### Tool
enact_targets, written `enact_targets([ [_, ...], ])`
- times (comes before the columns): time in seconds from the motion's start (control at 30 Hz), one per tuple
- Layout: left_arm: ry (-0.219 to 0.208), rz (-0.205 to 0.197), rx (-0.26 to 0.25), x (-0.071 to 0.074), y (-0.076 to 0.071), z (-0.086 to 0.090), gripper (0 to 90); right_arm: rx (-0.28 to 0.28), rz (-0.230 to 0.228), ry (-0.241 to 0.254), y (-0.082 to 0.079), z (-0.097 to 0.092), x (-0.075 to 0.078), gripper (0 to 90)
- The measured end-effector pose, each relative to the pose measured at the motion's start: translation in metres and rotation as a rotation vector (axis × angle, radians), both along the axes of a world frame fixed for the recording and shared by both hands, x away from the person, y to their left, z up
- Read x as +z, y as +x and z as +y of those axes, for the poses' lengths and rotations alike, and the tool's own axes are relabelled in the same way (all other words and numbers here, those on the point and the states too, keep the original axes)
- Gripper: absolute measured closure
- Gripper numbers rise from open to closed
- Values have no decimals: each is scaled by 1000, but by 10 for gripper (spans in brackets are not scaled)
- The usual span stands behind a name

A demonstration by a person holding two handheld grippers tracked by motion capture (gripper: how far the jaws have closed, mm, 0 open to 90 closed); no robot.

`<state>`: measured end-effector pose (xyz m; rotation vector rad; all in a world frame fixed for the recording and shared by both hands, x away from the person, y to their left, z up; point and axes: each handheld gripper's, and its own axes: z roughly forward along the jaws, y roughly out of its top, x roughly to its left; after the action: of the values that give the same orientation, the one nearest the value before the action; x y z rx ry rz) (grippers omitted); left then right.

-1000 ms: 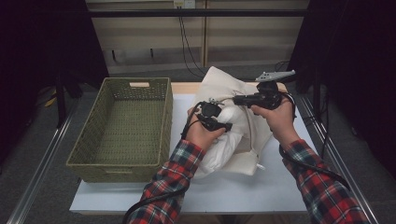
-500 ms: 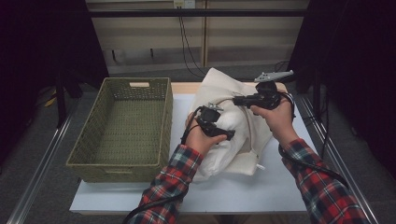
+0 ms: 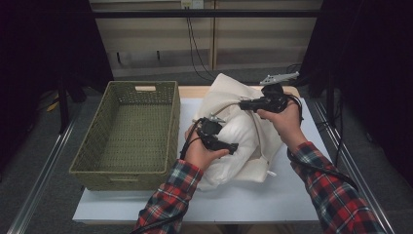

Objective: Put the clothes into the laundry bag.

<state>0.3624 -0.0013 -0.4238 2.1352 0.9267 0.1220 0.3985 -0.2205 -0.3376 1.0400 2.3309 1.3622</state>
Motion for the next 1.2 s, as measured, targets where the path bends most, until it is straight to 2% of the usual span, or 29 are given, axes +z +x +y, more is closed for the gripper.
enact_targets([
  [0.07, -2, 3, -6, -6, -1, 0, 56, 6, -1, -6, 0, 0, 0, 888],
  [0.13, 3, 27, 6, -12, -1, 0, 63, 5, 1, -4, 0, -1, 0, 888],
  [0.23, -9, 63, -2, -20, -2, -2, 126, 1, -1, -6, -2, -3, 0, 888],
  [0.3, -14, 94, -8, -24, -3, -5, 223, 1, -3, -5, -2, -4, 0, 889],
  [0.33, -5, 107, -27, -25, -3, -5, 269, 0, 0, -6, -2, -6, 0, 889],
  [0.4, -4, 120, -45, -28, -4, -8, 409, -8, 0, -7, -3, -8, 0, 888],
  [0.43, -7, 117, -52, -29, -4, -9, 470, -13, 3, 0, -4, -9, 0, 889],
  [0.47, 11, 108, -69, -30, -4, -8, 517, -12, 1, -4, -4, -10, 0, 889],
  [0.53, 8, 100, -87, -30, -5, -9, 580, -17, 2, -3, -4, -10, 1, 889],
  [0.6, 6, 90, -83, -27, -5, -9, 620, -14, 1, -4, -5, -10, 1, 889],
  [0.7, 13, 89, -102, -23, -5, -9, 650, -10, 1, -4, -5, -8, 0, 889],
  [0.77, 4, 79, -96, -18, -5, -11, 662, -11, 7, -5, -6, -5, -1, 889],
  [0.83, 5, 47, -90, -14, -5, -13, 667, -5, 4, 3, -6, -4, -1, 889],
  [1.0, 25, -3, -113, -3, -2, -20, 671, 10, -4, 0, -8, -3, 0, 889],
  [1.03, 33, -4, -134, 1, 0, -21, 671, 8, -6, 1, -8, -3, 1, 889],
  [1.07, 26, -22, -134, 4, 0, -23, 672, 9, -5, 8, -8, -3, 1, 889],
  [1.2, 13, -39, -164, 13, 1, -32, 673, 12, -11, 11, -10, -3, 3, 890],
])
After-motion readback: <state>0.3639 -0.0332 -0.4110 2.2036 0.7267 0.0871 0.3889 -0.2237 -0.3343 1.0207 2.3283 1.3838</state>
